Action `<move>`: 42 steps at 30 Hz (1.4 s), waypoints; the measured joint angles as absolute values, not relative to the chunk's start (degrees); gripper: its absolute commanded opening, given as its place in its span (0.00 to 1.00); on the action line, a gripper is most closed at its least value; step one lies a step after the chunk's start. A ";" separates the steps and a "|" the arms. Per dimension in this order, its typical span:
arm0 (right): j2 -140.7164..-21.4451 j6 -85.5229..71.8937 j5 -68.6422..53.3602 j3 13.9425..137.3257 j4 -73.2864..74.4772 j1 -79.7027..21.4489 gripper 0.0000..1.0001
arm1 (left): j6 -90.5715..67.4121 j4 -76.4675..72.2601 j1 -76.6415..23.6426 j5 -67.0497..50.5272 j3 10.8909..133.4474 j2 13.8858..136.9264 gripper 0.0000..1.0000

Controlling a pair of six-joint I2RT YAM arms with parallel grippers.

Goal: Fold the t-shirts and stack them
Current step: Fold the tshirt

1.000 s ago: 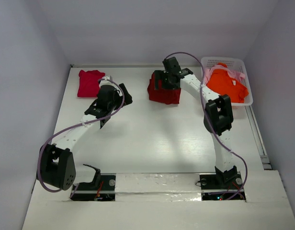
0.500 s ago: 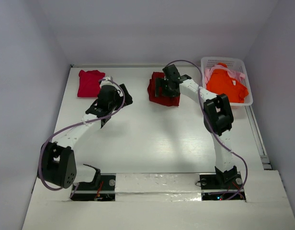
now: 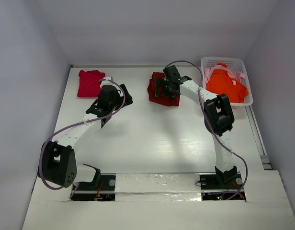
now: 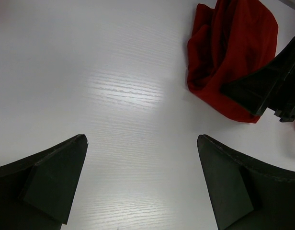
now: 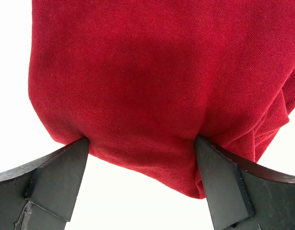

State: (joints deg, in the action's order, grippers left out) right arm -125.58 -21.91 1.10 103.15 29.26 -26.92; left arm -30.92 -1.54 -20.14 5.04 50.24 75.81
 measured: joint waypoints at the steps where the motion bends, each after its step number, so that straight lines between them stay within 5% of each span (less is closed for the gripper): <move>1: -125.45 -21.89 1.10 103.04 29.17 -26.89 0.97 | -30.92 -1.54 -20.14 5.04 50.24 75.90 0.99; 18: -103.57 -22.28 7.05 95.02 29.08 -26.92 0.98 | -32.53 -11.42 -20.14 -3.55 51.68 82.70 0.99; 42: -88.38 -25.78 16.01 79.13 29.17 -26.89 0.99 | -34.96 -16.80 -26.96 -20.27 82.83 110.30 0.99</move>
State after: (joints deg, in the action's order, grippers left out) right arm -88.38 -25.78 16.01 79.13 29.17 -26.89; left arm -34.96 -16.80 -26.96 -20.27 82.83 110.30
